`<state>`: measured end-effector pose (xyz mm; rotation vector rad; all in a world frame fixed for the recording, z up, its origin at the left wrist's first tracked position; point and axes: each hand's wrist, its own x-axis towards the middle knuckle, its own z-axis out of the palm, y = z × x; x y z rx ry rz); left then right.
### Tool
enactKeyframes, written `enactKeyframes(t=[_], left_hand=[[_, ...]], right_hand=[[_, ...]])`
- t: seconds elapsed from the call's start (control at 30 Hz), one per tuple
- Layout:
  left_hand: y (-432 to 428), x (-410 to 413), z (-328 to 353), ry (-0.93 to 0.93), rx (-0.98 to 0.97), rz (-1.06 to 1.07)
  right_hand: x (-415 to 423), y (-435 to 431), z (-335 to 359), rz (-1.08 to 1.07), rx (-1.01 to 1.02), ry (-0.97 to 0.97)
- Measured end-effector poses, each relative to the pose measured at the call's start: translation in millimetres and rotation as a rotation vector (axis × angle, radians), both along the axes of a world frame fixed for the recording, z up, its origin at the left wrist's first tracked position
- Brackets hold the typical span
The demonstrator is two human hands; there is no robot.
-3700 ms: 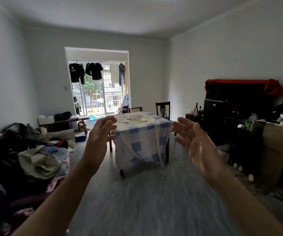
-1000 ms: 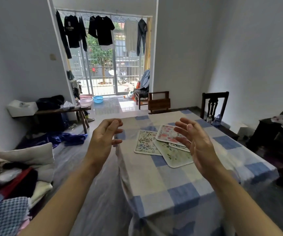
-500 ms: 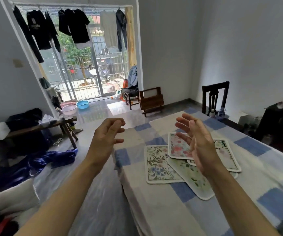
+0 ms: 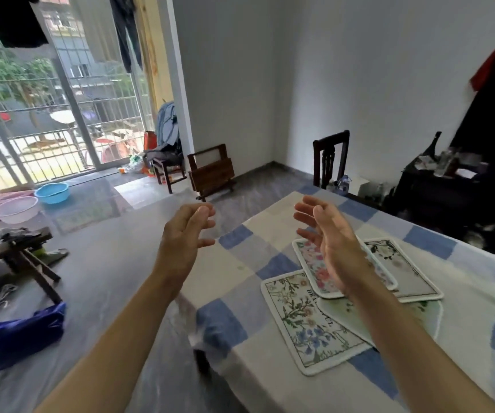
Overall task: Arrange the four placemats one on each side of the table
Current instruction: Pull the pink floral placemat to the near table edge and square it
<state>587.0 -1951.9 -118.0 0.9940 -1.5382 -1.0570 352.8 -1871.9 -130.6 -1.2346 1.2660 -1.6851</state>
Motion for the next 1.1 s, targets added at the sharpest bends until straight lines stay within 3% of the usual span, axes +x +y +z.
enactKeyframes(t=[0.23, 0.47, 0.77, 1.1], left_hand=[[-123, 59, 14, 0.072, 0.013, -0.141], [-258, 57, -7, 0.024, -0.006, -0.317], [-439, -32, -15, -0.084, 0.050, -0.613], [-549, -181, -54, -0.090, 0.155, -1.141]], right_hand=[[78, -110, 7, -0.105, -0.005, 0.023], [92, -230, -7, -0.292, -0.010, 0.018], [58, -369, -45, -0.594, -0.034, -0.062], [29, -409, -60, -1.131, -0.020, -0.163]])
